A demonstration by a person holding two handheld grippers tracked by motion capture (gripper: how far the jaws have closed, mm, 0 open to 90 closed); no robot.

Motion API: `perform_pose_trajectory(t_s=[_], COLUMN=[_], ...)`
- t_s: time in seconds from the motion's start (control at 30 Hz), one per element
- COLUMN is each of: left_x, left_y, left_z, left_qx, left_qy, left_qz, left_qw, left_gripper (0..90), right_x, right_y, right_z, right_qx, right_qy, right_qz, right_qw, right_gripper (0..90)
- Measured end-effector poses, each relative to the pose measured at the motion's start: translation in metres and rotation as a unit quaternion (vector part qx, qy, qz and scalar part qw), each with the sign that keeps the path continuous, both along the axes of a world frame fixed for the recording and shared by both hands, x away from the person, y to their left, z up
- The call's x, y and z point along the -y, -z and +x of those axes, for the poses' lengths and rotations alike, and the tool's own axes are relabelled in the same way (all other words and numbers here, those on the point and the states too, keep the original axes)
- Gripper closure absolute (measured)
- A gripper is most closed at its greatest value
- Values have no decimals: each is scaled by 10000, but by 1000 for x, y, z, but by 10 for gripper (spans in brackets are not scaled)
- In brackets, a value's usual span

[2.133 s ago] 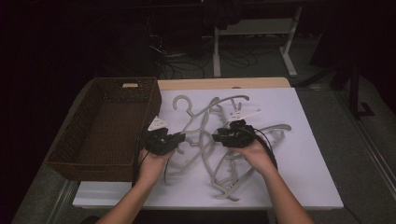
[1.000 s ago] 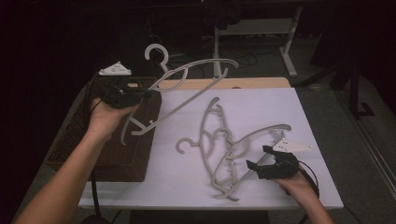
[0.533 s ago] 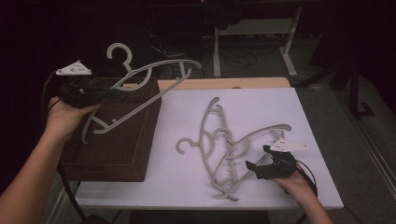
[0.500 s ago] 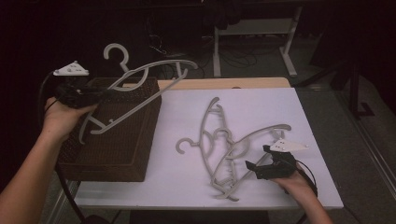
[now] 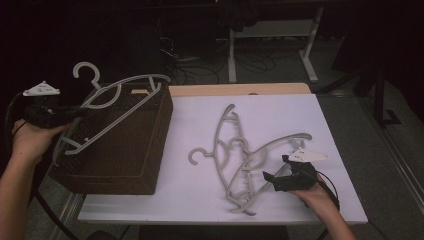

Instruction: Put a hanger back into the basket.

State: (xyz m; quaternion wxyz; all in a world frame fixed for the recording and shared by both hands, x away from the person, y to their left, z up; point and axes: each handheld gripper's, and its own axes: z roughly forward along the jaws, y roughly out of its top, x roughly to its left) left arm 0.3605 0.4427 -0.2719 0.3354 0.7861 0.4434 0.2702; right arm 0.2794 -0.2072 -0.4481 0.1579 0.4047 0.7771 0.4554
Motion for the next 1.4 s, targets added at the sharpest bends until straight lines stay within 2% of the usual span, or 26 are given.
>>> perform_pose_trajectory(t_s=[0.17,0.3,0.47,0.53,0.57,0.63,0.73,0.77,0.8,0.83,0.9,0.97,1.13,1.27,1.4], left_x=[-9,-6,2,4,2,-5,-7,-8,-9,-9,-10,-9,0,23,51], left_y=[17,32,47,53,56,61,71,73,73,72,69,65,54,42,34], left_z=[-1,4,15,21,22,22,21,21,21,20,19,18,15,10,7], left_qx=[-159,-230,-432,-511,-540,-606,-736,-754,-786,-727,-657,-604,-471,-335,-327], left_qy=[-80,-137,-173,-208,-263,-245,-335,-325,-336,-362,-370,-420,-293,7,466], left_qz=[13,85,112,193,184,4,274,259,163,131,-145,-148,-442,-713,-999], left_qw=[9998,9996,9989,9983,9980,9979,9963,9963,9962,9966,9970,9972,9975,9969,9934], left_gripper=[820,820,819,819,819,818,817,814,811,779,631,561,440,371,314], right_x=[-1,-1,-2,-3,-4,-5,-7,-7,-7,-6,-5,-3,-1,-1,-1], right_y=[0,-1,-2,-2,-3,-3,-2,-2,-2,-2,-2,-3,-3,-4,-6], right_z=[1,0,0,0,0,1,0,0,0,-1,-1,-2,-2,-2,-2], right_qx=[-1,7,8,8,16,26,7,0,-1,4,21,23,43,53,91], right_qy=[8,8,29,45,46,36,21,15,14,20,29,49,58,47,41], right_qz=[-12,-1,34,25,23,16,2,-5,-6,2,14,27,41,42,38], right_qw=[10000,10000,10000,10000,10000,10000,10000,10000,10000,10000,10000,10000,10000,10000,9999], right_gripper=[47,47,46,47,47,46,46,46,46,46,47,47,46,47,47])
